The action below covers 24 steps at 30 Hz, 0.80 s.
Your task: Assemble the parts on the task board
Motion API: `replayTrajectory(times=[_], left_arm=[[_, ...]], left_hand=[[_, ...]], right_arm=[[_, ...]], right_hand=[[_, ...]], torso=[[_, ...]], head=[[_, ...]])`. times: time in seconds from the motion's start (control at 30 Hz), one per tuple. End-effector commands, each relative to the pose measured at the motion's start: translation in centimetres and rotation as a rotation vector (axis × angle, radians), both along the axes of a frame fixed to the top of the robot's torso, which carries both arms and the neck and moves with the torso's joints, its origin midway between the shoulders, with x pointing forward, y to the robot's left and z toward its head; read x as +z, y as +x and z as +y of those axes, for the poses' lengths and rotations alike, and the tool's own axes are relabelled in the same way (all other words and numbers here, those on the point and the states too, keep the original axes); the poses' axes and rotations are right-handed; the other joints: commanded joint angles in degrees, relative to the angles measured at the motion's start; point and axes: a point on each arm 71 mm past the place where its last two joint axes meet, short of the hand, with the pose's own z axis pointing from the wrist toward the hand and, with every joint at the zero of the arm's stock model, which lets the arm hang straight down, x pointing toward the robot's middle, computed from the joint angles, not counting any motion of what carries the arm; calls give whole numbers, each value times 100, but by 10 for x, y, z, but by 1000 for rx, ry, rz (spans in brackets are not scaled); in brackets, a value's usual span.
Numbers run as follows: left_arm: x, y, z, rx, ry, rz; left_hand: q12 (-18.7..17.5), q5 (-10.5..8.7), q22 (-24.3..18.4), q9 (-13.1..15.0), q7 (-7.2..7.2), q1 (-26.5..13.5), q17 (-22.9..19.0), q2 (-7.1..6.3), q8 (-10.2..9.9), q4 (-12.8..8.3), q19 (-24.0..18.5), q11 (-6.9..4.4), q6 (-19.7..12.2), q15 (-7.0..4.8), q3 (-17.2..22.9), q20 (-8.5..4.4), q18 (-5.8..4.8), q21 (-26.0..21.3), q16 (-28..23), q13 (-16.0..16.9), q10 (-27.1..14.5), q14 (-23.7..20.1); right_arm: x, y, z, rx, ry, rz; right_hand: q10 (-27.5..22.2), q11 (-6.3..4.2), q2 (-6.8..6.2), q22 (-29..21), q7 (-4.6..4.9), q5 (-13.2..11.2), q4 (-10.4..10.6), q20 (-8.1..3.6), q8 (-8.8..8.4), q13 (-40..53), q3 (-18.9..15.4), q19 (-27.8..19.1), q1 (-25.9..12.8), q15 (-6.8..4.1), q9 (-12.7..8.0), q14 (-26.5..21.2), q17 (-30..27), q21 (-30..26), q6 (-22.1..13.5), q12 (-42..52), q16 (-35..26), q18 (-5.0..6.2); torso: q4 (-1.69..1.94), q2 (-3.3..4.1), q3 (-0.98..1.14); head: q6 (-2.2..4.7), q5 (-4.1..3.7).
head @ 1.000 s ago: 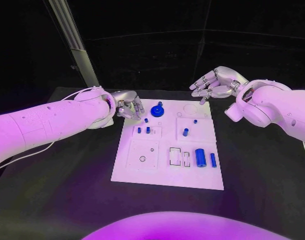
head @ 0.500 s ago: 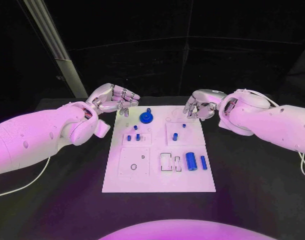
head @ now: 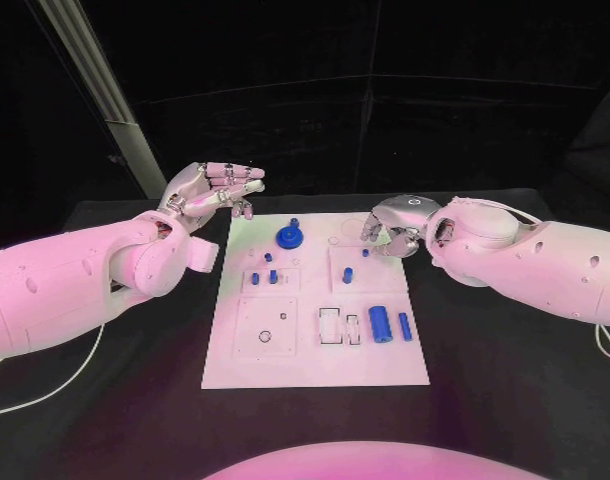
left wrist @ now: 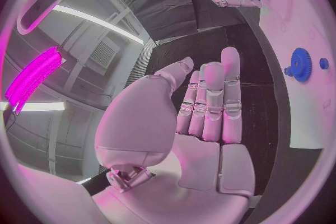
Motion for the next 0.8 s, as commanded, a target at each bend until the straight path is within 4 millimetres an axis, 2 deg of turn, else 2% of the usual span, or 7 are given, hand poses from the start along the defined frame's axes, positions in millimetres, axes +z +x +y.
replayTrajectory(times=[0.03,0.33,0.6,0.8], left_arm=[[2,0,0,4,-52,-2],[1,1,2,9,-47,8],[0,1,3,10,-43,15],[-1,1,3,8,-40,23]], left_hand=[[18,-21,-5,3,-14,-35,-8,35,31,3,11,-9,11,-14,-30,-43,42,-34,-4,5,47,-8],[33,-18,-12,3,-17,-22,-18,46,40,-2,14,-13,18,-18,-37,-47,42,-43,-6,10,40,-11],[40,-18,-15,3,-18,-13,-23,49,44,-7,16,-14,18,-19,-40,-49,41,-48,-8,13,35,-13],[49,-18,-20,2,-14,-1,-43,49,46,-16,18,-14,14,-21,-47,-51,41,-55,-17,16,25,-20]], right_arm=[[-2,-1,1,17,-30,-17],[-8,-5,8,44,-29,2],[-11,-5,10,48,-35,20],[-15,-4,11,42,-40,41]], right_hand=[[-33,7,-72,58,-19,-13,-4,10,12,-5,74,-38,6,-15,9,287,-15,78,-2,45,115,-5],[35,-10,-55,789,-25,-11,-17,8,26,-4,232,75,5,-22,20,381,102,672,68,102,619,-89],[102,-23,-31,1224,-31,-20,2,9,36,-3,351,115,-29,-27,31,398,193,1037,147,142,987,-137],[164,-35,66,1620,-42,-113,61,11,45,-4,470,149,-57,-36,42,405,264,1357,233,171,1275,-183]], torso=[[3,4,-2],[0,0,-3],[-5,0,-4],[1,0,-5]], head=[[-23,17],[-63,40],[-83,45],[-65,39]])
